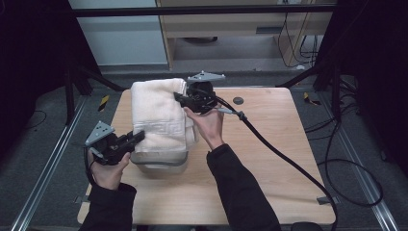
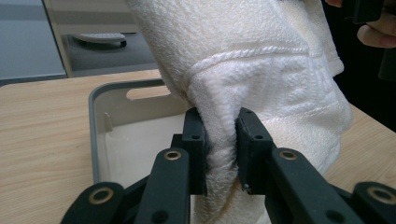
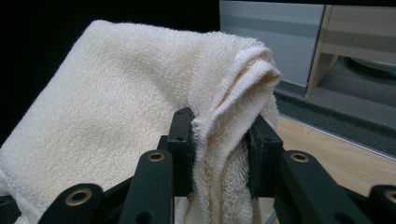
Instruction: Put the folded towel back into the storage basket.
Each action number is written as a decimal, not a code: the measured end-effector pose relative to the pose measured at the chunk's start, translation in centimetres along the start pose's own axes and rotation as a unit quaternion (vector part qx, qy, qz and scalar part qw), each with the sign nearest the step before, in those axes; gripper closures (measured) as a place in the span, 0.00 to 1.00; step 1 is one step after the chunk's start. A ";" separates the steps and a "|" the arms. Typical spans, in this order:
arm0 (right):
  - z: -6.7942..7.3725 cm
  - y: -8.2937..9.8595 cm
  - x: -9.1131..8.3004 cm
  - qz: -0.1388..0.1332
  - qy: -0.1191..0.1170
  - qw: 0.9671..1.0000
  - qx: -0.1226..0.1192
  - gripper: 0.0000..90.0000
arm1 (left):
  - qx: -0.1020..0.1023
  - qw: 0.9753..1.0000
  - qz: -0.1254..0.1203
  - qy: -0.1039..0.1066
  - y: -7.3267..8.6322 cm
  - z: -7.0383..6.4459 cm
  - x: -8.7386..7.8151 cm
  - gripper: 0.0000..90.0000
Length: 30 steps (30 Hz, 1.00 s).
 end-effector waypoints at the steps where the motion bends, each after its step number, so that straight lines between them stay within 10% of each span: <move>1: 0.0 0.0 0.0 0.000 0.000 1.000 0.000 0.75 | 0.000 1.000 0.000 0.000 0.0 0.0 0.0 0.83; 30: -0.2 2.7 4.6 0.030 0.008 0.999 0.012 0.75 | 0.002 0.998 0.049 -0.039 2.5 3.3 1.8 0.83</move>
Point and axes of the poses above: each handheld gripper's, and its own axes: x roughly forward along the jaws, y roughly out of its underside, z roughly to its left, the point moved 7 cm from there along x, roughly forward along the jaws, and after that the axes turned 10 degrees about -y, right-handed, at the moved point
